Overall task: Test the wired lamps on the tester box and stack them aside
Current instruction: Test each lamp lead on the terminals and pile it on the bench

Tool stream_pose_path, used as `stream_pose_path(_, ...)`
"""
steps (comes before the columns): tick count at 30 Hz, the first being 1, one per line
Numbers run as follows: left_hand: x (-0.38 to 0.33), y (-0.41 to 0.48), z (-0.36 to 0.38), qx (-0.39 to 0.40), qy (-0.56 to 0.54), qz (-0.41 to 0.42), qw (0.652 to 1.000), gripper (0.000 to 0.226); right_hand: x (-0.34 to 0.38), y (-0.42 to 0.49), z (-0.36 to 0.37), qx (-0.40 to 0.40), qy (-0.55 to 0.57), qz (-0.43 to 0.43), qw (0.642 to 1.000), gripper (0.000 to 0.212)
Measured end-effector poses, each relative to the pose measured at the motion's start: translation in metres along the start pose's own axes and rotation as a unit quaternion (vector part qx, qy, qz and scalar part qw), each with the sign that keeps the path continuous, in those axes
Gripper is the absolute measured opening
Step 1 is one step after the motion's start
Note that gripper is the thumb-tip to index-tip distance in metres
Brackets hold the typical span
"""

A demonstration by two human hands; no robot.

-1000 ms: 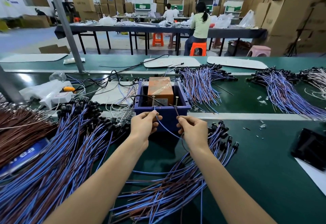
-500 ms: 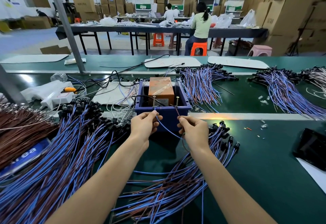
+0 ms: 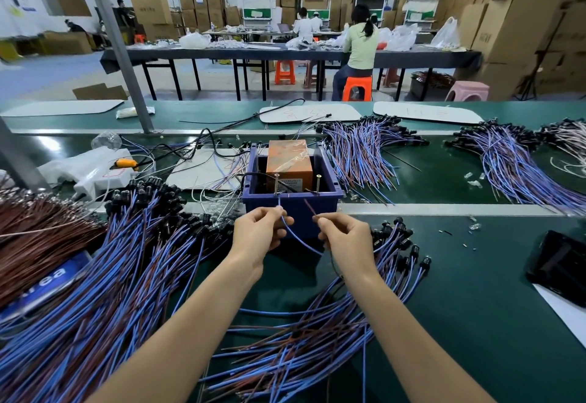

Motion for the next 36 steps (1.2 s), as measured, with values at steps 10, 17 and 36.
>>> stream_pose_path(10, 0.014, -0.004, -0.131, -0.079, 0.633, 0.288, 0.714, 0.029, -0.016, -0.073, 0.007, 0.393, -0.25, -0.074, 0.882, 0.021)
stream_pose_path(17, 0.023, 0.007, -0.13, -0.121, 0.639, 0.315, 0.692, 0.033, 0.003, -0.082, 0.029, 0.357, -0.201, -0.093, 0.907, 0.02)
stream_pose_path(36, 0.007, -0.073, -0.033, 0.126, 0.184, 0.241, 0.945, 0.035, 0.007, -0.068, 0.018, 0.178, 0.111, 0.198, 0.957, 0.027)
Point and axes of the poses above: each hand's wrist, its own y-axis towards the middle knuckle, its own z-axis out of the palm, x = y × z, the point moved 5 cm from there along y, towards the middle knuckle, and after that the axes turned 11 degrees about -x, right-handed, at the moved point
